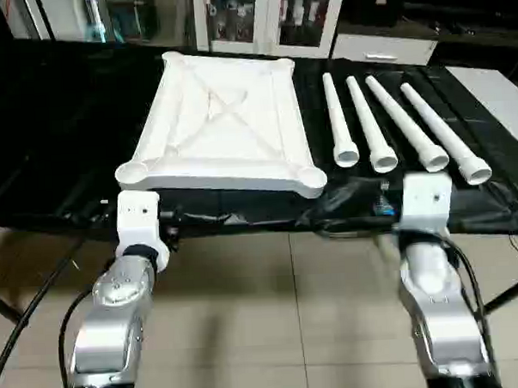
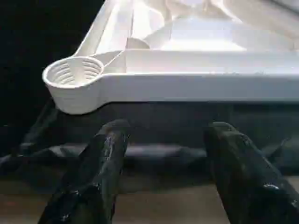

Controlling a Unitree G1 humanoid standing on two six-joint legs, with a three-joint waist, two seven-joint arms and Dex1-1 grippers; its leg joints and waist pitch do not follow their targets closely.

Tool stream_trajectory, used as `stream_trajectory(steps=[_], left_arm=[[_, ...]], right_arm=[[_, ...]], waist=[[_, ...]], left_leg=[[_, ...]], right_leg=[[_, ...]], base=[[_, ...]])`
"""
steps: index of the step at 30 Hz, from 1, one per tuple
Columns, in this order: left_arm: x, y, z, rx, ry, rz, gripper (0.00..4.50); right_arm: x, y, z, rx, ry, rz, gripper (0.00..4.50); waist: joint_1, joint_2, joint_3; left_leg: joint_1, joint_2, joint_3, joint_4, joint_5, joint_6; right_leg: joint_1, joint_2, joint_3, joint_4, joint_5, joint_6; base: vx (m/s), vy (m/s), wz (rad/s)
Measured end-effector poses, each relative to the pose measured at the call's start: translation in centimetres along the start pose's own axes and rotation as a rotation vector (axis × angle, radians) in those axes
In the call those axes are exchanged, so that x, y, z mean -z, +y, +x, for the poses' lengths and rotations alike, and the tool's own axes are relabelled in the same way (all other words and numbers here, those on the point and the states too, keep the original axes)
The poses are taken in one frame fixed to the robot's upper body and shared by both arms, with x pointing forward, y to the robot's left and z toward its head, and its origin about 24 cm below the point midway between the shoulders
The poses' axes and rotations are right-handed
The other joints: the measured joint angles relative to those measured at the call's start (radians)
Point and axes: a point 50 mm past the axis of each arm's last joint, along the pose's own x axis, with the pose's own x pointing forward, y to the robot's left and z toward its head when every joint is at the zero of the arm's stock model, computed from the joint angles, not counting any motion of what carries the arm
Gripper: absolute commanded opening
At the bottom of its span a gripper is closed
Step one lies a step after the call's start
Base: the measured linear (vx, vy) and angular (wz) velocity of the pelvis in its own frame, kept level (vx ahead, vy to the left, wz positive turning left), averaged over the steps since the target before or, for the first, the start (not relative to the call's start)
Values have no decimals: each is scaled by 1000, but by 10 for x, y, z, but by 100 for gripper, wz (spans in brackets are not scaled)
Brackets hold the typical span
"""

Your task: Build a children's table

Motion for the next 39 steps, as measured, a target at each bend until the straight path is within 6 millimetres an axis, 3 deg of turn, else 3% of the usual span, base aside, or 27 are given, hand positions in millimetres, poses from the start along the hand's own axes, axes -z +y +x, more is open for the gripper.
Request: stream_trajectory(steps=[2, 4, 11, 12, 14, 16, 18, 22, 24, 27, 28, 29, 30, 31, 32, 33, 34, 35, 36, 37, 38, 39], left_arm=[[-15, -7, 3, 30, -63, -30, 297], [-25, -9, 5, 35, -116, -19, 297], [-23, -5, 6, 22, -99, 26, 297], [-23, -5, 6, 23, -99, 20, 297], [-23, -5, 6, 22, -98, 20, 297], [-23, -5, 6, 21, -97, 21, 297], [-23, -4, 6, 19, -97, 26, 297], [-22, -7, 6, 25, -91, 43, 297], [-22, -11, 7, 40, -89, 45, 297], [-21, -13, 7, 45, -88, 48, 297], [-21, -11, 6, 41, -86, 54, 297], [-19, -5, 6, 23, -80, 59, 297], [-19, 0, 5, 5, -76, 64, 297], [-20, 1, 5, -1, -79, 66, 297], [-21, -3, 6, 10, -82, 63, 297], [-21, -13, 8, 41, -80, 53, 297], [-19, -29, 8, 97, -76, 48, 297], [-18, -31, 8, 105, -73, 55, 297], [-19, -28, 8, 97, -75, 64, 297], [-20, -22, 8, 80, -79, 77, 297], [-21, -20, 7, 70, -83, 81, 297], [-22, -16, 6, 59, -87, 88, 297]], right_arm=[[-7, 8, 4, -50, 11, 100, 41], [-13, 13, 6, -122, -13, 84, 41], [-22, 9, 10, -210, -69, 73, 41], [-21, 11, 9, -225, -63, 86, 41], [-21, 14, 9, -244, -55, 110, 41], [-21, 14, 9, -245, -56, 110, 41], [-22, 13, 9, -252, -59, 104, 41], [-21, 11, 9, -253, -58, 98, 41], [-21, 10, 10, -254, -58, 92, 41], [-20, 10, 10, -255, -55, 91, 41], [-20, 14, 10, -273, -52, 96, 41], [-21, 21, 8, -302, -53, 100, 41], [-21, 26, 7, -322, -54, 104, 41], [-20, 26, 7, -325, -52, 104, 41], [-19, 21, 7, -313, -52, 94, 41], [-12, 11, 6, -281, -30, 85, 41], [-2, -3, 7, -229, 6, 74, 41], [-1, -5, 7, -221, 10, 76, 41], [-3, -3, 8, -227, 3, 81, 41], [-6, 1, 8, -238, -12, 86, 41], [-10, 3, 8, -247, -27, 88, 41], [-12, 10, 8, -267, -37, 97, 41]], waist=[[5, -3, -2], [7, -3, -2], [6, -8, -3], [4, -9, -1], [2, -9, 3], [-1, -5, 7], [-4, -4, 7], [-3, -11, 2], [6, -11, 1], [26, -10, -2], [21, -17, -7], [12, -27, -14], [3, -34, -19], [-5, -53, -30], [-9, -71, -34], [-13, -68, -34], [5, -65, -31], [16, -56, -31], [30, -50, -31], [54, -31, -31], [60, 8, -30], [67, 43, -25]], left_leg=[[-1, 0, 0, 0, 3, 5], [-1, 0, 1, 0, 3, 6], [3, 1, 2, -1, 0, 0], [10, 1, 4, -4, 0, 1], [37, 3, 6, -13, -5, -3], [69, 9, 5, -26, -12, -7], [88, 16, 4, -32, -20, -12], [99, 16, 5, -40, -35, -15], [99, 15, 8, -42, -42, -3], [106, 9, -1, -44, -62, -7], [117, 0, -16, -51, -69, -6], [126, -21, -41, -57, -79, -4], [137, -34, -63, -56, -94, 0], [152, -62, -81, -52, -116, -3], [143, -82, -77, -14, -137, 13], [122, -78, -74, 66, -147, 66], [68, -82, -71, 177, -136, 83], [21, -84, -68, 218, -128, 66], [-22, -79, -72, 211, -115, 36], [-71, -53, -86, 146, -88, 2], [-76, -15, -92, 41, -45, 2], [-82, 19, -106, 20, 84, 10]], right_leg=[[0, 0, 0, 0, 0, 0], [0, 0, 0, -1, 0, 0], [2, -1, 0, -1, 0, 0], [7, -1, -1, -3, -3, 4], [29, -1, -6, -12, -11, 6], [57, -2, -23, -27, -29, 3], [78, -3, -36, -39, -33, 2], [95, -3, -39, -40, -40, 0], [99, 3, -31, -39, -51, -4], [109, 8, -23, -36, -82, -4], [90, 5, -25, -7, -99, -26], [64, -6, -27, 45, -109, -35], [33, -19, -25, 92, -113, -23], [-9, -36, -20, 95, -107, -7], [-3, -40, 15, 90, -101, 10], [19, -26, 41, 97, -125, 11], [54, -7, 76, 80, -135, 10], [83, 2, 87, 55, -134, 11], [103, 6, 84, 38, -134, 11], [129, 20, 63, 23, -136, 10], [150, 38, 17, 16, -146, 2], [164, 51, -25, 30, -165, 12]], base=[[0, 0, 0], [0, 0, 0], [0, 0, 0], [0, 0, 0], [0, 0, 0], [0, 0, 0], [33, 3, -6], [119, -4, -9], [154, -4, 2], [190, 24, 14], [261, -45, 10], [261, -45, 10], [246, -87, -5], [109, -72, -22], [109, -72, -22], [130, 15, 15], [220, 104, 42], [220, 104, 42], [101, 105, 15], [-142, 45, -1], [-142, 45, -1], [-222, 29, -9]])
